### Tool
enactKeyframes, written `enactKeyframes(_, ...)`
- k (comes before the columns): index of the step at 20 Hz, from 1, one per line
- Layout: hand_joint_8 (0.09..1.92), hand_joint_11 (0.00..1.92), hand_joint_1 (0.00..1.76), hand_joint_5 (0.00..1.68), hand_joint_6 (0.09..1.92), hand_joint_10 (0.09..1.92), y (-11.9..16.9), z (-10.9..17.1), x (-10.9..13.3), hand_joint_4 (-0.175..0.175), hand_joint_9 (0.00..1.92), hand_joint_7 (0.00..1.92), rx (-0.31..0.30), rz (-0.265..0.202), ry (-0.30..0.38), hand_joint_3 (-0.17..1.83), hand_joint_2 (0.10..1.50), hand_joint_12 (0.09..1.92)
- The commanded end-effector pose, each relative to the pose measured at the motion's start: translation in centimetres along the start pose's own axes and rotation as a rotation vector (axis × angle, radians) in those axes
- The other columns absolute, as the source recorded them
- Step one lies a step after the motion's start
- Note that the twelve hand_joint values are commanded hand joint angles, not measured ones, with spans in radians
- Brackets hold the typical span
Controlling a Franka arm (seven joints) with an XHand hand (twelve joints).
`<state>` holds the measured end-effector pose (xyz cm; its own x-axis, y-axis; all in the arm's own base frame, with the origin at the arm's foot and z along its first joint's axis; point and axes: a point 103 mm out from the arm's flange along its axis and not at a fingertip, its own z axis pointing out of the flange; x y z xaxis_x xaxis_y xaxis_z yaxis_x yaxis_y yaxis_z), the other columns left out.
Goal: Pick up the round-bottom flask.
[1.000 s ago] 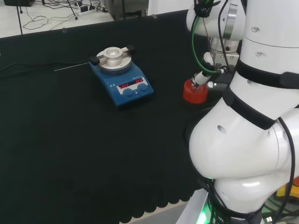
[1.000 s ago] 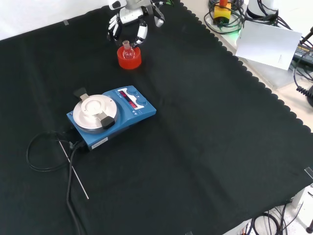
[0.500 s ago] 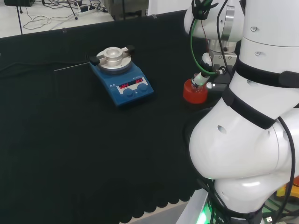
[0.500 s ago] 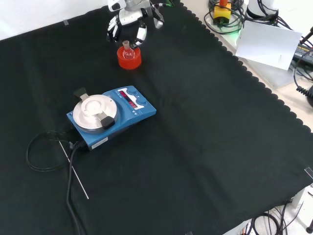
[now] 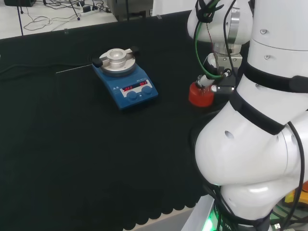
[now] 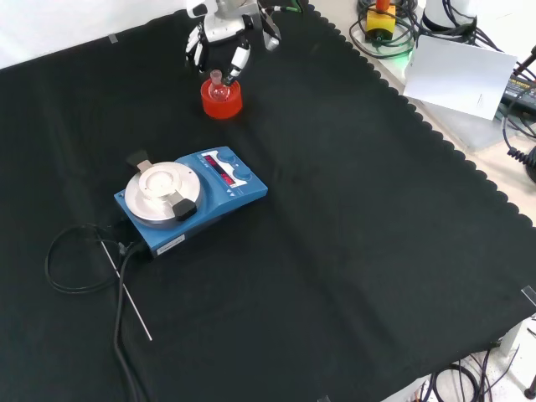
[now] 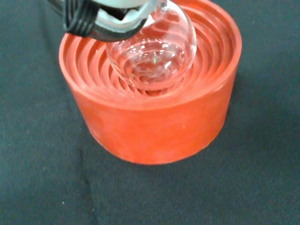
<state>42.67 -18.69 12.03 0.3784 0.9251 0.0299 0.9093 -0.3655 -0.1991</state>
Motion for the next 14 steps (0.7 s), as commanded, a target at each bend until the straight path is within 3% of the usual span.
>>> enactKeyframes(1,0.67,0.58,1.07,1.11,0.94,0.55,-0.5,-1.1,0.3,0.175,0.78,0.57,0.006,-0.004,0.008,0.61,0.75,1.25)
enactKeyframes(14,0.68,0.59,1.08,1.12,0.95,0.55,-2.3,-8.7,4.2,0.174,0.79,0.58,-0.021,-0.047,0.031,0.66,0.73,1.25)
